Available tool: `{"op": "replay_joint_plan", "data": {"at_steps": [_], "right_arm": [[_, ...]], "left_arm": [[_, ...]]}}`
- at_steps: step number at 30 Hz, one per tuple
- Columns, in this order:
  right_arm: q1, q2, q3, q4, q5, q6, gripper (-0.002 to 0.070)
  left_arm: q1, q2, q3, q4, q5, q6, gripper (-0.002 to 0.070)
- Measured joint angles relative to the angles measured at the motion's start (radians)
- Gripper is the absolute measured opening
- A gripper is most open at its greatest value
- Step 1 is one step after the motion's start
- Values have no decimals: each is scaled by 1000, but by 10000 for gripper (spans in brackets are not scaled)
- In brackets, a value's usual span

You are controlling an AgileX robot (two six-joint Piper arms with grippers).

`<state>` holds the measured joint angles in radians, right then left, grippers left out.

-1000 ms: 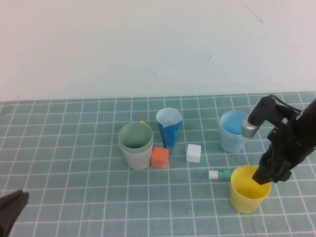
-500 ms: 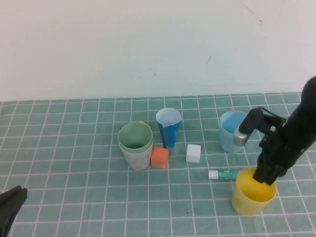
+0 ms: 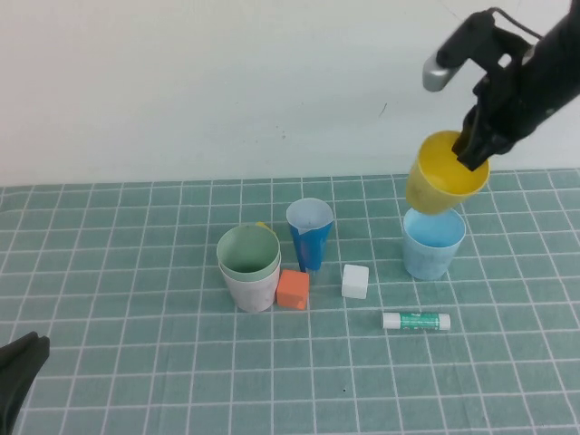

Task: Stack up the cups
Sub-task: Place the yellow cup on the blue cup, then pick up the blue cup

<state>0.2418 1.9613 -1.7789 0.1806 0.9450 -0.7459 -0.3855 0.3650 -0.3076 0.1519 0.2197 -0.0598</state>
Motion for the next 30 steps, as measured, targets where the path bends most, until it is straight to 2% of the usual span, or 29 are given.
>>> {"op": "replay_joint_plan", "data": {"at_steps": [5,15,17,22,23,26,30], "right_arm": [[0,115,-103,-42,36,37,16],[0,218,-119,-59,61,55,29],[0,218,-121,-53,61,56,71],[0,222,-125,-34,61,66,288],[0,224,-125,-34,61,68,314],[0,251,-125,-32,61,72,358],[0,300,-125,-32,61,93,366]], "left_arm": [[0,0,0,0,-5,-2,-1],[0,0,0,6,-5,-4,-1],[0,0,0,8,-5,-4,-1],[0,0,0,21,-6,-4,-1],[0,0,0,23,-6,-4,-1],[0,0,0,23,-6,-4,-1],[0,0,18,29,-21,-4,-1]]}}
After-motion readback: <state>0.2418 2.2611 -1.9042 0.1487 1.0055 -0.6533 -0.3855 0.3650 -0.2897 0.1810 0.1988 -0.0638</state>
